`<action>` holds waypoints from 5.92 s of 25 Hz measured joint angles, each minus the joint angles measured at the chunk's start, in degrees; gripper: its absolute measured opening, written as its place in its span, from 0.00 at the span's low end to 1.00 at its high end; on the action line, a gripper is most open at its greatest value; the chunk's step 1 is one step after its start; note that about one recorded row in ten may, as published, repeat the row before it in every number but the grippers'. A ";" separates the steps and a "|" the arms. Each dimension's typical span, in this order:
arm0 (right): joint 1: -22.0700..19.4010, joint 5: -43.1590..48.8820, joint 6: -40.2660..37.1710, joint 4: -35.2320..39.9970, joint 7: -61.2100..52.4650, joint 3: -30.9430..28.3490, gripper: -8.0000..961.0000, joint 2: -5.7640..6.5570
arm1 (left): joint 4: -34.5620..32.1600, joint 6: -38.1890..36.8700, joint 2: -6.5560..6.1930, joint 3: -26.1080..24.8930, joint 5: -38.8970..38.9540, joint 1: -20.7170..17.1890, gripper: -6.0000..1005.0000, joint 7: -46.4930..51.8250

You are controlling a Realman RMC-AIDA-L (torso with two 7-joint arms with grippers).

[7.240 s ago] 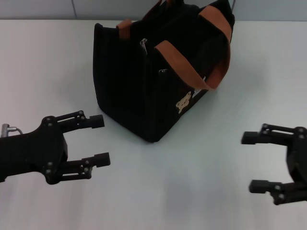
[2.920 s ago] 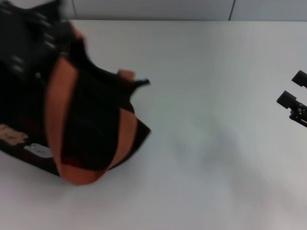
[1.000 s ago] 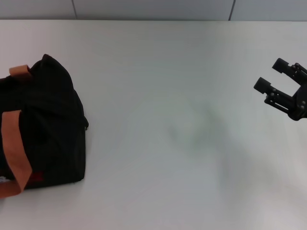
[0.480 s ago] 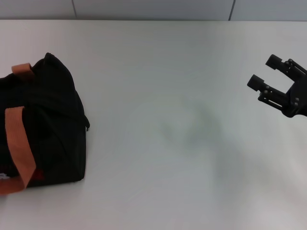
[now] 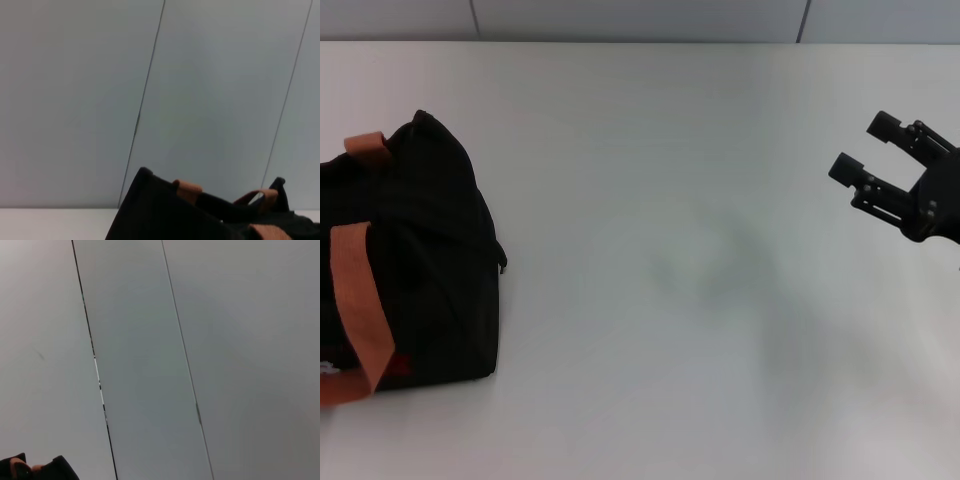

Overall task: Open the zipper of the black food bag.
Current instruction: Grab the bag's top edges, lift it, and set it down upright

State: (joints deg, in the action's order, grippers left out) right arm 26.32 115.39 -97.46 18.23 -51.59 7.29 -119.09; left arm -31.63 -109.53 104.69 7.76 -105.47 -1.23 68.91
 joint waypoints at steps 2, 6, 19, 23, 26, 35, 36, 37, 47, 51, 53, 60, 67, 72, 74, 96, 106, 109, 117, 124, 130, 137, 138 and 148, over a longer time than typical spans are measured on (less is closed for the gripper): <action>0.14 0.01 0.00 -0.21 0.00 0.00 0.87 0.00 | -0.33 0.20 -0.09 -0.01 -0.19 -0.34 0.78 -0.02; 0.45 0.01 0.00 -0.34 0.00 0.00 0.87 0.00 | -0.42 0.77 -0.47 0.29 -0.71 -1.03 0.77 -0.41; 0.85 0.01 -0.01 -0.78 0.00 0.00 0.87 0.01 | -2.63 7.15 1.63 0.26 -10.21 2.11 0.74 -2.36; 0.74 0.01 -0.01 -0.89 0.00 0.00 0.87 0.00 | -3.97 8.83 2.84 0.32 -12.50 4.35 0.73 -3.41; 0.56 0.01 -0.01 -1.04 -0.01 -0.04 0.86 0.01 | -4.02 8.96 3.30 0.04 -12.57 5.25 0.72 -4.17; 0.24 0.01 -0.10 -1.02 -0.45 -0.33 0.87 0.01 | -3.74 8.58 4.47 -0.06 -11.70 7.64 0.49 -6.74; 0.22 0.01 -0.11 -1.00 -0.47 -0.35 0.87 0.00 | -3.68 8.56 4.91 0.03 -11.71 8.51 0.49 -7.08; 0.22 0.01 -0.11 -1.00 -0.47 -0.35 0.87 0.00 | -3.68 8.56 4.91 0.03 -11.71 8.51 0.48 -7.08; -0.61 0.01 -0.08 -1.01 -0.63 -0.53 0.87 0.01 | -4.04 8.36 6.48 0.61 -11.94 13.49 0.40 -8.07; -1.01 0.01 -0.05 -1.13 -0.81 -0.54 0.87 0.00 | -4.10 8.41 6.99 2.89 -12.25 15.68 0.28 -8.09; -1.20 0.01 -0.06 -1.16 -1.11 -0.56 0.87 0.00 | -4.08 8.68 7.46 5.33 -12.28 17.11 0.26 -8.09; -2.05 -0.08 -0.17 -1.19 -1.69 -0.62 0.87 0.00 | -4.10 8.76 8.69 7.75 -12.31 19.47 0.20 -8.16; -3.09 -0.68 -0.52 -1.18 -2.05 -0.62 0.87 0.00 | -4.08 9.12 9.58 8.22 -12.32 20.61 0.15 -8.66; -3.33 -0.70 -0.42 -1.18 -2.10 -0.61 0.86 0.00 | -4.04 10.15 9.64 8.17 -12.31 20.70 0.12 -8.51; -3.27 -0.70 -0.30 -1.18 -2.12 -0.62 0.86 0.00 | -3.98 10.46 9.65 8.08 -12.19 20.60 0.11 -8.33; -2.84 -0.77 -0.09 -1.18 -2.11 -1.23 0.87 0.00 | -3.94 10.31 9.77 6.89 -11.61 20.66 0.10 -7.73; -2.14 -0.79 -0.09 -1.18 -2.11 -1.31 0.87 0.00 | -4.72 10.10 10.43 5.94 -11.64 21.14 0.10 -6.24; -2.14 -0.79 -0.10 -1.18 -2.12 -1.32 0.87 0.00 | -4.43 10.34 10.20 5.80 -11.57 21.17 0.10 -6.53; -2.10 -0.95 -0.11 -1.23 -2.32 -1.33 0.86 0.01 | -11.44 8.59 8.86 5.62 -9.48 21.59 0.10 -1.99; -1.38 -2.03 0.06 -3.75 -1.98 -1.13 0.87 -0.01 | -39.04 0.45 13.31 14.05 -2.13 28.59 0.10 10.81; -1.14 -2.07 0.19 -6.91 -2.13 -1.21 0.87 -0.09 | -41.92 3.86 13.76 29.43 -0.25 29.69 0.09 12.72; 0.93 -1.93 5.26 -11.56 -2.24 -0.71 0.87 -0.17 | -40.89 10.07 14.14 42.92 0.15 28.39 0.09 11.47; 1.34 -1.86 6.21 -12.16 -2.25 -0.64 0.87 -0.18 | -40.81 10.56 14.18 44.07 0.36 28.11 0.09 11.33; 5.96 -1.56 18.08 -18.96 -1.47 7.18 0.87 -0.49 | -38.13 11.95 14.08 46.99 4.60 26.38 0.09 8.54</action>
State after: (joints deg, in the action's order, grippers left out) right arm 32.28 113.83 -79.38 -0.73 -53.06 14.47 -119.58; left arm -69.76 -97.58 118.77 54.75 -100.87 25.15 77.45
